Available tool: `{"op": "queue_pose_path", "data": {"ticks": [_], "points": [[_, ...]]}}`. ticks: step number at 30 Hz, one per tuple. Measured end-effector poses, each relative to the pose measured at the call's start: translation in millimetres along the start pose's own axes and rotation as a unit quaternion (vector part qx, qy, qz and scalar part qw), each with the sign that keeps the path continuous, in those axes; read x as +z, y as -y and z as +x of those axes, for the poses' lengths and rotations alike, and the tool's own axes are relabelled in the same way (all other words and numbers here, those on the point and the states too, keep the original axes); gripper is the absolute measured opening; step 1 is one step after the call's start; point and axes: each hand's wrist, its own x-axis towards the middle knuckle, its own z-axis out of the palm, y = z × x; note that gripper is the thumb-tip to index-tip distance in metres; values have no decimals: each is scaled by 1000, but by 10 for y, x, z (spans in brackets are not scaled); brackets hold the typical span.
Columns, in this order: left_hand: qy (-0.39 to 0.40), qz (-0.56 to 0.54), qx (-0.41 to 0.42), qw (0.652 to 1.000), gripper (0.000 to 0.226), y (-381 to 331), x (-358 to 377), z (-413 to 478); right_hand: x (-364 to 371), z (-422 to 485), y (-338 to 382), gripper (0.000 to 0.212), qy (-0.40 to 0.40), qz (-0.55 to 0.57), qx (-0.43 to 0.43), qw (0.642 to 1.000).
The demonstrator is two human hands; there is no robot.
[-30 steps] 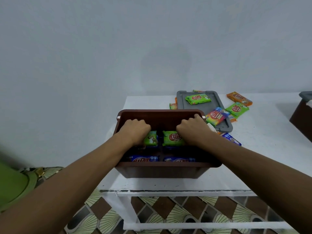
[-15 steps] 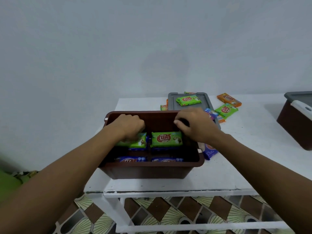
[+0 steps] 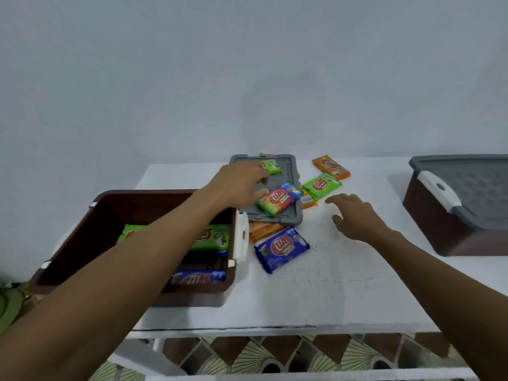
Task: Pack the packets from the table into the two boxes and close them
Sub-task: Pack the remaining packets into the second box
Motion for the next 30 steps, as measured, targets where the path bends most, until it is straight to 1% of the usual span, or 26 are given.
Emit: {"op": "queue_pose_path", "data": {"ticks": [2, 4, 8, 9, 11, 13, 15, 17, 20, 23, 25, 28, 30], "points": [[31, 10, -12, 999, 30, -63, 79, 219, 27, 143, -142, 54, 18, -3, 1, 1000], [79, 26, -34, 996, 36, -55, 169, 426, 47, 302, -220, 61, 19, 12, -5, 1000], [149, 43, -85, 984, 49, 28, 350, 749, 201, 534, -290, 59, 27, 26, -27, 999], [159, 42, -92, 982, 53, 46, 405, 815, 272, 546, -307, 58, 12, 28, -22, 999], [170, 38, -107, 979, 60, 84, 512, 924, 385, 546, -346, 55, -47, 25, -6, 999], [174, 39, -119, 977, 65, 134, 601, 1012, 456, 570, -376, 51, -98, 20, -8, 995], [182, 48, -139, 972, 68, 198, 678, 1096, 489, 598, -395, 49, -122, 42, -7, 992], [202, 55, -163, 964, 72, 284, 749, 1209, 504, 624, -414, 49, -123, 74, -2, 990], [238, 58, -200, 949, 81, 401, 845, 1335, 506, 648, -429, 62, -109, 104, 2, 989], [239, 62, -209, 946, 86, 421, 898, 1398, 492, 649, -448, 73, -128, 123, 21, 984], [230, 55, -212, 948, 84, 405, 900, 1417, 488, 646, -453, 79, -123, 109, 44, 986], [228, 63, -211, 949, 72, 386, 896, 1428, 481, 638, -438, 74, -122, 101, 50, 986], [218, 71, -205, 951, 71, 375, 887, 1429, 467, 630, -429, 72, -128, 107, 54, 985]]}}
